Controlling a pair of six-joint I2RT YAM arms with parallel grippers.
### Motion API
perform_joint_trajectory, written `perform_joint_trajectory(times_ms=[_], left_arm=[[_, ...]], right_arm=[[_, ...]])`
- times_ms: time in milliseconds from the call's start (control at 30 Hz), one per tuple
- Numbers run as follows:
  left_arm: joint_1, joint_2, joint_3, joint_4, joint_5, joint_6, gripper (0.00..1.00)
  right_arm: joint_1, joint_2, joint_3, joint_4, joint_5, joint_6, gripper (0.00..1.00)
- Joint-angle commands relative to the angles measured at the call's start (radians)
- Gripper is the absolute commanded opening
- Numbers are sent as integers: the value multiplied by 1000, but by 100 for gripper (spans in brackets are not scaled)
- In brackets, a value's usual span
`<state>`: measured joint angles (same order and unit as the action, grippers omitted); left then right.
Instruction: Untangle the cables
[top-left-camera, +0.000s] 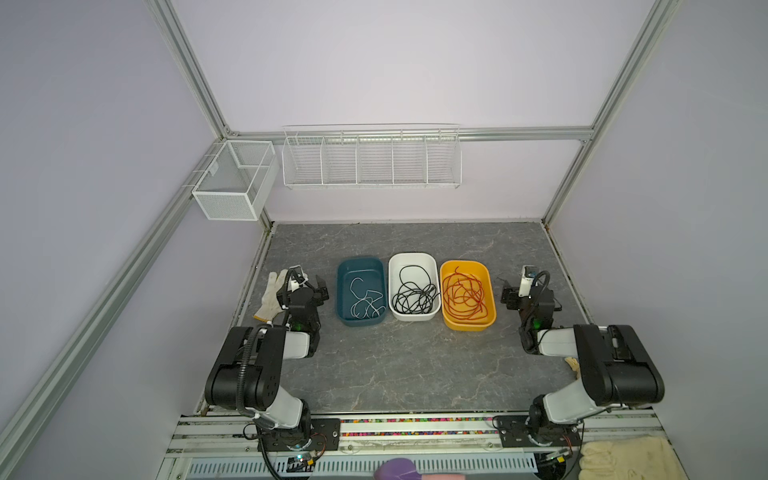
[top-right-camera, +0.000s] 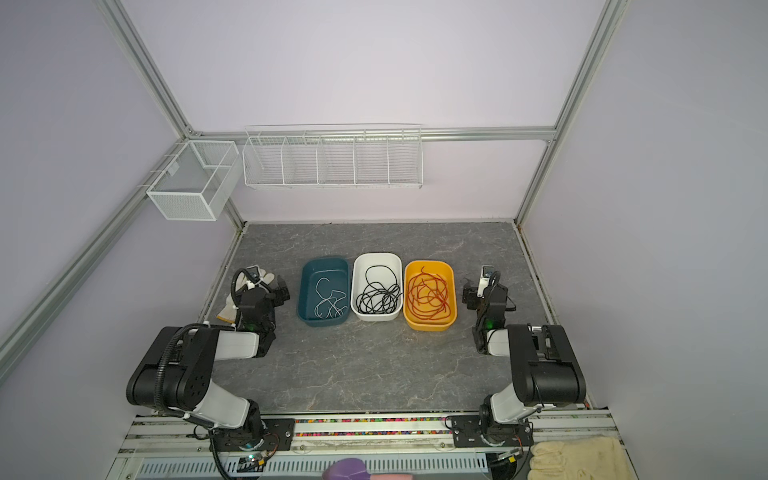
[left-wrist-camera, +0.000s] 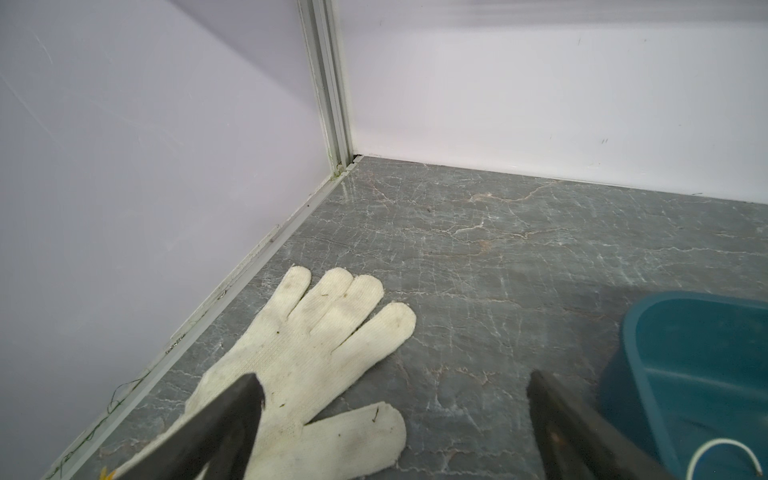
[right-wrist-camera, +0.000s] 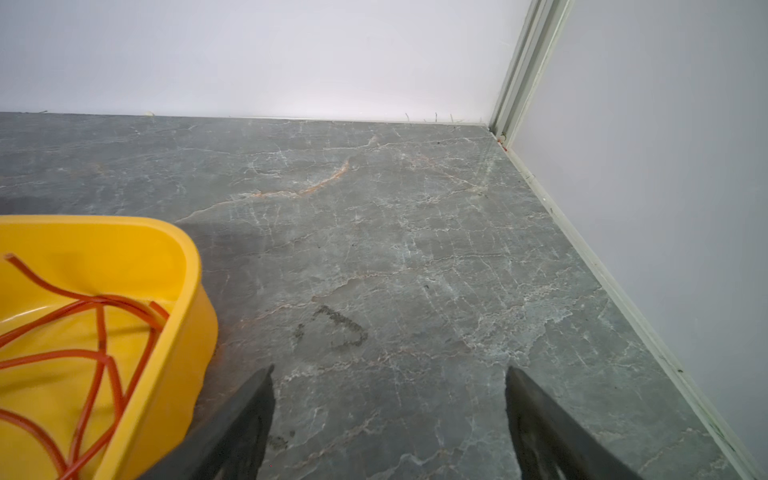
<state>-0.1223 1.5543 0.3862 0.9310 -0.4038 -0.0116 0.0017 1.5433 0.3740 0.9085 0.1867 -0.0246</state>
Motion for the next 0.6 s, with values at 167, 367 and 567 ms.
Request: perform_joint_trajectory(times_ms=[167, 367, 567], left_arm=[[6, 7, -12, 26, -9, -3, 99], [6, 7, -12, 28, -7, -2, 99], [6, 7, -11, 28, -7, -3, 99]], right_arm=[[7, -12, 0, -15, -30, 5, 88], [7, -14, 0, -19, -31, 5, 88], [5, -8, 6, -26, -32, 6, 88]])
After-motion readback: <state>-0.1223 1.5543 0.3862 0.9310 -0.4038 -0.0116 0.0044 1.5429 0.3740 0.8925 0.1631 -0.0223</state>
